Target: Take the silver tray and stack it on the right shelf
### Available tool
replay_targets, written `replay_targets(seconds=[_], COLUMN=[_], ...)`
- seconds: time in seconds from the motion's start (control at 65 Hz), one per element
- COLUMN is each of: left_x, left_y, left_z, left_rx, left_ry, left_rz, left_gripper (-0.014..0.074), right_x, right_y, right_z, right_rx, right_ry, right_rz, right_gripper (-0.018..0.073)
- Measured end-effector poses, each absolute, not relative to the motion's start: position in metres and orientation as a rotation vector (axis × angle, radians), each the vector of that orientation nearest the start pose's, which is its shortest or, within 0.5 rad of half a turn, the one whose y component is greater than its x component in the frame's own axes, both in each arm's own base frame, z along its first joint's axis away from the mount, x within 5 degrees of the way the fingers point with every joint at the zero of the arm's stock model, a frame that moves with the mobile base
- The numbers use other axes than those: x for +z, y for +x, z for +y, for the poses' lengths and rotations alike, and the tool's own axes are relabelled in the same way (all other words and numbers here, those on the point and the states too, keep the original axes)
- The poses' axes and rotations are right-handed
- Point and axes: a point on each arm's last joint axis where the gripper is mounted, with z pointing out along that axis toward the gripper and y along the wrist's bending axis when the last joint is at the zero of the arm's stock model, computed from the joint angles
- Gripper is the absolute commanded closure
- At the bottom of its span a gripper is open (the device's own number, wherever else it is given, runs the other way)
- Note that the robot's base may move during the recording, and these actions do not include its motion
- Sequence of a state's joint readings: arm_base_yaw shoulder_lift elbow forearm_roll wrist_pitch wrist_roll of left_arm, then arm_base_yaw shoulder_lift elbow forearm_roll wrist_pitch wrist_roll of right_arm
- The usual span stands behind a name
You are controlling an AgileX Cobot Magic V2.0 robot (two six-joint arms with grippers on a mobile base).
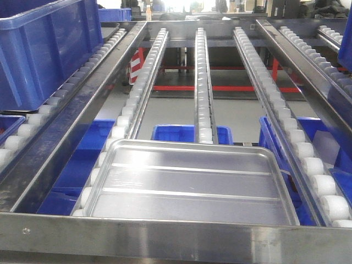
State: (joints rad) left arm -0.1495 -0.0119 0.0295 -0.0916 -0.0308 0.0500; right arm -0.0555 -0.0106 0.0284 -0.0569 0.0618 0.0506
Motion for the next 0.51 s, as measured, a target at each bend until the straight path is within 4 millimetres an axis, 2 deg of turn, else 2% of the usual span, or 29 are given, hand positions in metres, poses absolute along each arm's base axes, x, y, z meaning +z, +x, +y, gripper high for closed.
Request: replay_targets(seconds=[0.231,0.369,0.446,0.507], left_x=[0.207,0.213,0.216,0.226], left_y=[0.056,0.055,0.054,0.053], left_z=[-0.008,-0.007,-0.007,-0.007], left_rx=[-0.151,-0.149,-0.148,-0.15], left_ry=[0.075,0.065,0.061,0.062], left_rz=[1.468,1.397,1.367,1.355], left_gripper=[0.0697,0.0697,0.0697,0.0697], right_x=[0.199,0.2,0.206,0.217], right_y=[0.057,0.057,0.056,0.055], right_z=[-0.003,-0.003,-0.003,-0.003], right_rx=[-0.051,-0.051,-0.049,-0.049], right_ry=[0.041,0.04,0.036,0.034], right_rz=[1.563,1.542,1.483,1.437], right_gripper=[0.0503,0.0503,0.0503,0.0503])
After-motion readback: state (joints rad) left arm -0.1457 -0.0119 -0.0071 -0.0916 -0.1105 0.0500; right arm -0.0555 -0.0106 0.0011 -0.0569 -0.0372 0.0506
